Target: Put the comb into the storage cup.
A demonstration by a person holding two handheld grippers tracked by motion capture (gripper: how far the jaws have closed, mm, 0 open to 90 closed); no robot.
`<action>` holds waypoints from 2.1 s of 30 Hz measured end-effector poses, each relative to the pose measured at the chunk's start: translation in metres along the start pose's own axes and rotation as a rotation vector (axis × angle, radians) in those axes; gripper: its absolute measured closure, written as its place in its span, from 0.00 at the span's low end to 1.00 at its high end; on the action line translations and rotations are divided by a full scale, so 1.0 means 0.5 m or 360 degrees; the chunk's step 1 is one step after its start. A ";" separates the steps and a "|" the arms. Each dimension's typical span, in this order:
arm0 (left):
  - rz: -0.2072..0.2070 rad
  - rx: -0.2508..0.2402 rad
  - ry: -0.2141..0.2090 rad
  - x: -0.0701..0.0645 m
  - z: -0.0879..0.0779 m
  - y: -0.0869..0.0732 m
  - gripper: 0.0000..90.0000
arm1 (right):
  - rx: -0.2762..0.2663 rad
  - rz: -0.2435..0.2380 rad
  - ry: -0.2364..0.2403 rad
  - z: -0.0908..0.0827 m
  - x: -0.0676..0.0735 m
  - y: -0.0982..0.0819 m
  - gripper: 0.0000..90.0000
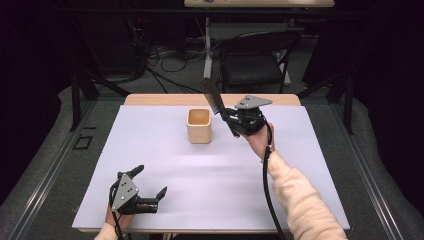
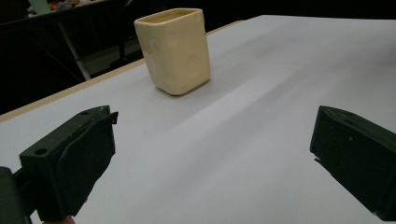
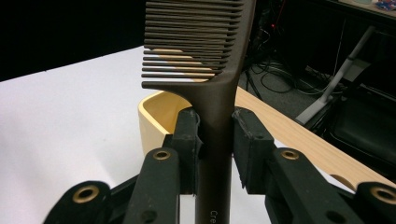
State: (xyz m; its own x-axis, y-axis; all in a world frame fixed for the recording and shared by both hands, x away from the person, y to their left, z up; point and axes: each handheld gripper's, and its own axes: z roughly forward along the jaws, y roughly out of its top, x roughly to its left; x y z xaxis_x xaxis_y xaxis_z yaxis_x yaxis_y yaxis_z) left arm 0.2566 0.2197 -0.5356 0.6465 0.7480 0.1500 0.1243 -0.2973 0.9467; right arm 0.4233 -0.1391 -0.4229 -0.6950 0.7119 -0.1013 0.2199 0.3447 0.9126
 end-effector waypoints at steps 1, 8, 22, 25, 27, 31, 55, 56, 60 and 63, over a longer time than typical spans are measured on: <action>0.0000 0.0000 0.0000 0.000 0.000 0.000 0.00 | 0.0000 0.0003 0.0001 0.001 0.000 0.000 0.80; -0.0005 -0.0003 0.0000 0.000 0.000 0.000 0.00 | 0.0007 -0.0008 0.0001 0.014 0.003 0.004 0.80; -0.0007 -0.0004 -0.0001 0.000 0.000 0.000 0.00 | -0.0029 -0.0011 0.0013 0.032 0.009 0.013 0.80; -0.0009 -0.0005 -0.0002 0.000 0.000 0.000 0.00 | -0.0041 -0.0011 0.0015 0.035 0.009 0.015 0.80; -0.0008 -0.0003 0.0000 0.000 0.000 0.000 0.00 | -0.0047 -0.0006 0.0018 0.037 0.009 0.016 0.80; -0.0010 -0.0004 0.0000 0.000 0.000 0.000 0.00 | -0.0061 -0.0006 0.0016 0.042 0.008 0.017 0.80; -0.0011 -0.0003 0.0001 0.000 0.000 0.000 0.00 | -0.0123 -0.0011 0.0004 0.059 0.007 0.033 0.80; -0.0010 -0.0003 0.0000 0.000 0.000 0.000 0.00 | -0.0122 -0.0010 0.0006 0.060 0.007 0.034 0.80; -0.0007 -0.0001 0.0000 0.001 -0.001 0.000 0.00 | -0.0130 -0.0018 0.0004 0.064 0.010 0.036 0.80; -0.0007 -0.0002 -0.0001 0.001 -0.001 0.000 0.00 | -0.0135 -0.0021 0.0007 0.067 0.011 0.036 0.80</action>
State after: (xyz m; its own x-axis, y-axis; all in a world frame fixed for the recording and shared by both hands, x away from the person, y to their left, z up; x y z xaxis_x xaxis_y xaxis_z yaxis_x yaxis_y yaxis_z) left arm 0.2565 0.2202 -0.5355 0.6462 0.7491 0.1459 0.1263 -0.2935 0.9476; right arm 0.4465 -0.1086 -0.4201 -0.7004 0.7049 -0.1120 0.1521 0.3008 0.9415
